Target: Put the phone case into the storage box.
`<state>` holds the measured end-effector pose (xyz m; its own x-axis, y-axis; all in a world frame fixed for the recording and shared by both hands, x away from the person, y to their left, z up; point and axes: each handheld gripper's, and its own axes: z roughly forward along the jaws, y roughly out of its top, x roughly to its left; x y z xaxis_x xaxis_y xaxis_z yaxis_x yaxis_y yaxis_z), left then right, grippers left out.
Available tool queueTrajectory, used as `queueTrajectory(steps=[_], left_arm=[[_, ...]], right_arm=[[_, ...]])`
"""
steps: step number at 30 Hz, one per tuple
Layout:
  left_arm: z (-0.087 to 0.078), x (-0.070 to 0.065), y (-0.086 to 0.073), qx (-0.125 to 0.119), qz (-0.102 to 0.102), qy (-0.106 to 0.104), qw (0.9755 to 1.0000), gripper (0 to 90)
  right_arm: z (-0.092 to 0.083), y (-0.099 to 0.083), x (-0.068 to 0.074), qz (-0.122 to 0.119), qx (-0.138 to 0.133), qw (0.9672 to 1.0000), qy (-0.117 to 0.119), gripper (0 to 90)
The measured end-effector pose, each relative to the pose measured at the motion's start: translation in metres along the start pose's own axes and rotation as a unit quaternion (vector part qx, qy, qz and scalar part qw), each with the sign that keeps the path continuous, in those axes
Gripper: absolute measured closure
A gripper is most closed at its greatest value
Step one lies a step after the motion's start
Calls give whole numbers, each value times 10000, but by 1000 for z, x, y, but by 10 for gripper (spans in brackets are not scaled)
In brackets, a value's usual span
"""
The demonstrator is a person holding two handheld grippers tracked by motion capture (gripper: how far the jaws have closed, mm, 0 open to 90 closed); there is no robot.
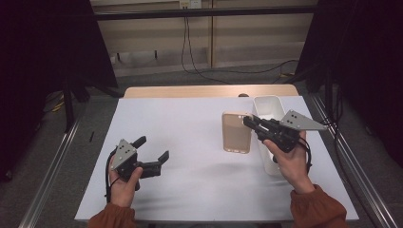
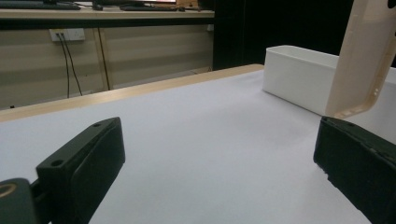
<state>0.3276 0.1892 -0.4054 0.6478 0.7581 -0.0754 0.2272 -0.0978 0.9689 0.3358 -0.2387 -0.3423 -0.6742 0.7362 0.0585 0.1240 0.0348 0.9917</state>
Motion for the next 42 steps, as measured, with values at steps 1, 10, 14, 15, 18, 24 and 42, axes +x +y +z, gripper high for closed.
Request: queueTrajectory(steps=[1,10,14,15,18,24,42], left_arm=[[-2,0,-1,5,-4,12,10000,21],[-19,7,-13,5,-60,141,9999,20],[-24,10,-20,17,-186,183,9997,19],[-25,11,-22,43,-167,186,9997,19],[-26,13,-23,2,-184,227,9996,19],[-30,14,-23,-90,-188,248,9995,18],[-30,15,-27,-115,-320,225,9992,18]], right_arm=[[0,1,0,5,-7,10000,-3,809],[-2,4,-8,49,-43,10000,-67,809],[-3,8,-12,49,-79,9999,-125,810],[-3,9,-13,36,-92,9999,-138,810],[-4,11,-16,46,-108,9998,-165,810],[-3,13,-22,87,-149,9997,-193,810],[-9,23,-41,147,-266,9989,-354,809]])
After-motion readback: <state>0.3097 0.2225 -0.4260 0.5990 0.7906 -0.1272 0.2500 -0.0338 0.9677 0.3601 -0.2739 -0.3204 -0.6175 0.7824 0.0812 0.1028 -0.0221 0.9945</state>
